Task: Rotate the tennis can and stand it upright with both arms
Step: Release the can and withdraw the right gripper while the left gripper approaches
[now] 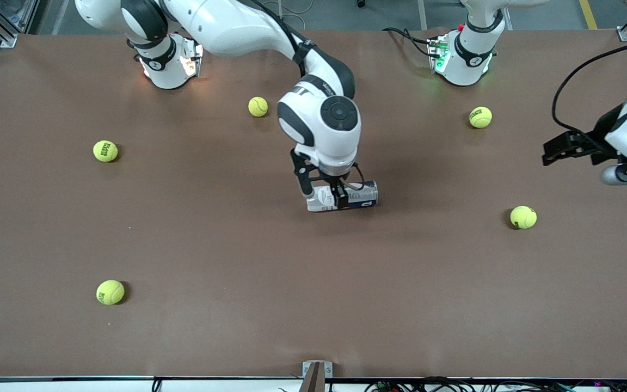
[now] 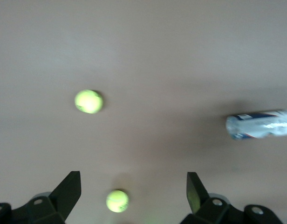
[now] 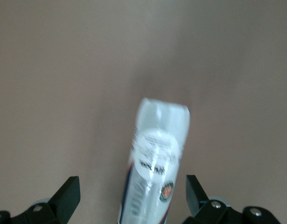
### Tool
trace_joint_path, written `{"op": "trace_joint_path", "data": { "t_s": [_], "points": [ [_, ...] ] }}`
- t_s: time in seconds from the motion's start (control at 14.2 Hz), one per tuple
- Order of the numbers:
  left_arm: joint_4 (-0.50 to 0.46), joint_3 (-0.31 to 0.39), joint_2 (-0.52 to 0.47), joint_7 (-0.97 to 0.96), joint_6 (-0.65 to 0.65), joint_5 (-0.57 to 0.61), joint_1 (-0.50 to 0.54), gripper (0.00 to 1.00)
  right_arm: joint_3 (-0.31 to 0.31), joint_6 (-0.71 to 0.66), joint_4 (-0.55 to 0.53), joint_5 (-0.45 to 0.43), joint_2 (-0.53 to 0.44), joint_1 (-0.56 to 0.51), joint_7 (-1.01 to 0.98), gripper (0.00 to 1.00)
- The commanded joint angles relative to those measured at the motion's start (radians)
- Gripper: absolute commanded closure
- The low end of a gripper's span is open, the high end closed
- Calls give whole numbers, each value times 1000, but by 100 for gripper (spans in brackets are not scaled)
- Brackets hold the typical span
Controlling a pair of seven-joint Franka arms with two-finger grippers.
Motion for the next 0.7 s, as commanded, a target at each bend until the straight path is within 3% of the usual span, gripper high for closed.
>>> {"op": "trace_joint_path", "data": {
  "t_s": [0.0, 0.49, 0.63],
  "points": [
    [-74, -1, -10, -11, -1, -126, 6, 0, 21, -75, -58, 12, -106, -106, -264, 0],
    [-352, -1, 65, 12, 221, -497, 7, 0, 21, -108, -318, 18, -323, -383, -1032, 0],
    [-372, -1, 124, 48, 241, -604, 7, 0, 18, -128, -358, 18, -358, -469, -1258, 0]
  ]
}}
